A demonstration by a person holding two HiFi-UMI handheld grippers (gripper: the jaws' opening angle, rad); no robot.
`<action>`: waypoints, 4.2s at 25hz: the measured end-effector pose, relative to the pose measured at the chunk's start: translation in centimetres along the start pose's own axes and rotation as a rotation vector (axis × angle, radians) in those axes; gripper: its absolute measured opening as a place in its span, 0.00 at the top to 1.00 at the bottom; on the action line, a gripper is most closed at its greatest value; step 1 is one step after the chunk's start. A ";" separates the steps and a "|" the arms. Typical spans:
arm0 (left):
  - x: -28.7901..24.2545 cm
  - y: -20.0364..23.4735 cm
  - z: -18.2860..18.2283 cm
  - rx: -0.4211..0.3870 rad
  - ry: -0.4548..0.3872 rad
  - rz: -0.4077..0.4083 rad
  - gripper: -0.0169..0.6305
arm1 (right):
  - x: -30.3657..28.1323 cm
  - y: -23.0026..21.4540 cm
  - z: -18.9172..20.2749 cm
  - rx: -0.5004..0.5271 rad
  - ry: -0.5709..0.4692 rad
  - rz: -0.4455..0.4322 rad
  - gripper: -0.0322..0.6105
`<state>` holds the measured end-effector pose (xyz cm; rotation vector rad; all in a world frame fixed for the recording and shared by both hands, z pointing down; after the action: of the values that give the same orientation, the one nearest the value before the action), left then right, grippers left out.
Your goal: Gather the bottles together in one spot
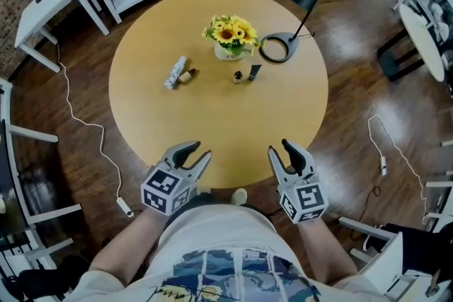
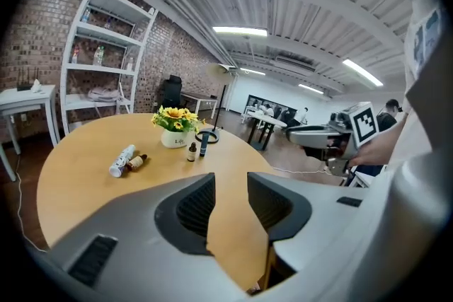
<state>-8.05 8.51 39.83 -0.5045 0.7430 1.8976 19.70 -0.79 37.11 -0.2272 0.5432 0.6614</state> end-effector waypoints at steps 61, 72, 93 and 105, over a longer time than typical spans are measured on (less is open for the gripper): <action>-17.5 25.0 -6.1 -0.260 0.382 -0.227 0.62 | 6.3 2.8 2.6 -0.283 0.173 0.126 0.62; -20.5 28.0 -6.4 -0.316 0.463 -0.244 0.69 | 5.8 3.2 2.2 -0.326 0.183 0.158 0.62; -22.6 25.0 -5.9 -0.499 0.707 -0.205 0.76 | 4.6 2.7 2.3 -0.320 0.186 0.123 0.62; -13.9 14.6 -8.1 -0.284 0.167 -0.171 0.77 | 5.8 -0.6 -0.3 -0.236 0.085 0.070 0.63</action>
<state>-15.34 -10.72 46.77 -0.8858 0.5186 1.8226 23.75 1.67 33.77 -0.4613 0.5560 0.7868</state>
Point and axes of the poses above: the fingertips, and each gripper's own axes: x backward along the fingers, y to its left, z out of its underside, the point moved 10 cm from there along x, backward along the fingers, and after that the axes turned 12 degrees about y, right-handed, at the moved point
